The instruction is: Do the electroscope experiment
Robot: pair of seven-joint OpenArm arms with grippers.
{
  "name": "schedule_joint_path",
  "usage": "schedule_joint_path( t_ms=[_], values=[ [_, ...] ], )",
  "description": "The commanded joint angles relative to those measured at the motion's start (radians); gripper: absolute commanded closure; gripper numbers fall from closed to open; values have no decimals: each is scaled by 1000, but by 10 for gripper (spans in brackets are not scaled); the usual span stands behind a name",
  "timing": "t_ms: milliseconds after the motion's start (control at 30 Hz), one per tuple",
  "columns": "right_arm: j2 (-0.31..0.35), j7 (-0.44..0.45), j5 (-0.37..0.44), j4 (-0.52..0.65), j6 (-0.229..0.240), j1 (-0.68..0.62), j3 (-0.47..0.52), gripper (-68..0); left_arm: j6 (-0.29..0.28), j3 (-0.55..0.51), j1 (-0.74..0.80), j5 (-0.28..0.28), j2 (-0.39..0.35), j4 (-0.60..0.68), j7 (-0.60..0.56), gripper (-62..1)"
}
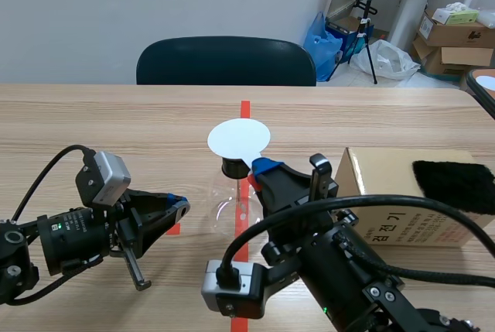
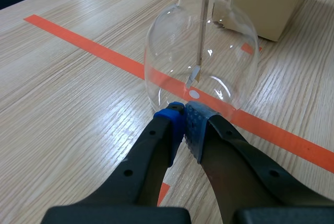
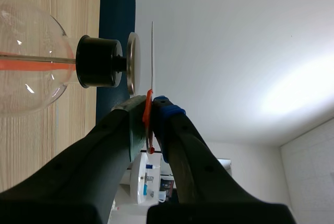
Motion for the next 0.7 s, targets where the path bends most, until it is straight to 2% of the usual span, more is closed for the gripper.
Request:
schedule_joint_path(
  t_ms=[0, 133, 667],
  values=[
    [13, -18, -2, 14, -11, 14, 4, -15, -2, 2, -3, -10, 7, 23, -17, -30],
    [13, -77, -2, 14, -11, 14, 4, -15, -2, 2, -3, -10, 7, 23, -17, -30],
    [13, -475, -2, 14, -11, 14, 4, -15, -2, 2, -3, -10, 7, 23, -17, -30]
  ],
)
